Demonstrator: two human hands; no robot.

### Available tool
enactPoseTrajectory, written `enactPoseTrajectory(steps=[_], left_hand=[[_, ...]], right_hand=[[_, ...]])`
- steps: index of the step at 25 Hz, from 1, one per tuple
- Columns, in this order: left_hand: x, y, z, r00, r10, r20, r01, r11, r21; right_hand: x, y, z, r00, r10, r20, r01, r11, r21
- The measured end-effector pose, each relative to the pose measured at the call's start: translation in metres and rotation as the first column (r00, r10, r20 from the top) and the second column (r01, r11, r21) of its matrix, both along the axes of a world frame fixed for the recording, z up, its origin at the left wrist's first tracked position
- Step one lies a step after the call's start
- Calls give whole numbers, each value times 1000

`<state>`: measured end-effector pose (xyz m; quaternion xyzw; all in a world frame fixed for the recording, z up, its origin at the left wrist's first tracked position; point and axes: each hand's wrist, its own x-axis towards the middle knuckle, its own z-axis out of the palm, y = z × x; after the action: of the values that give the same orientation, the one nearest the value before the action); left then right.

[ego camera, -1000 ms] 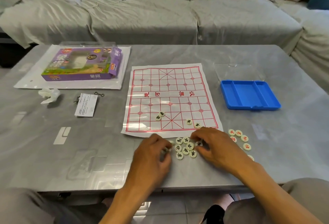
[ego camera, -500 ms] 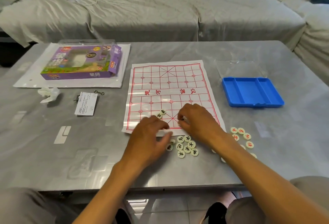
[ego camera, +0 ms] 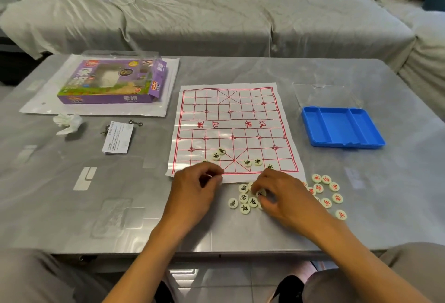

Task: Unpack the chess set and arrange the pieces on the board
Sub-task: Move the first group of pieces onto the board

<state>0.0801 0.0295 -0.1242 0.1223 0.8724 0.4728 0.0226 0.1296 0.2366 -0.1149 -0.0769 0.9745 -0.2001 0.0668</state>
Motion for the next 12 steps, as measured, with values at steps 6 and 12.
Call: enactPoseTrajectory(steps=[6, 12], left_hand=[[-35, 18, -5, 997, -69, 24, 70, 997, -37], [-32, 26, -4, 975, -141, -169, 90, 956, -280]], right_hand=[[-13, 7, 9, 957, -285, -47, 261, 924, -281], [-64, 19, 2, 943, -323, -78, 320, 946, -51]])
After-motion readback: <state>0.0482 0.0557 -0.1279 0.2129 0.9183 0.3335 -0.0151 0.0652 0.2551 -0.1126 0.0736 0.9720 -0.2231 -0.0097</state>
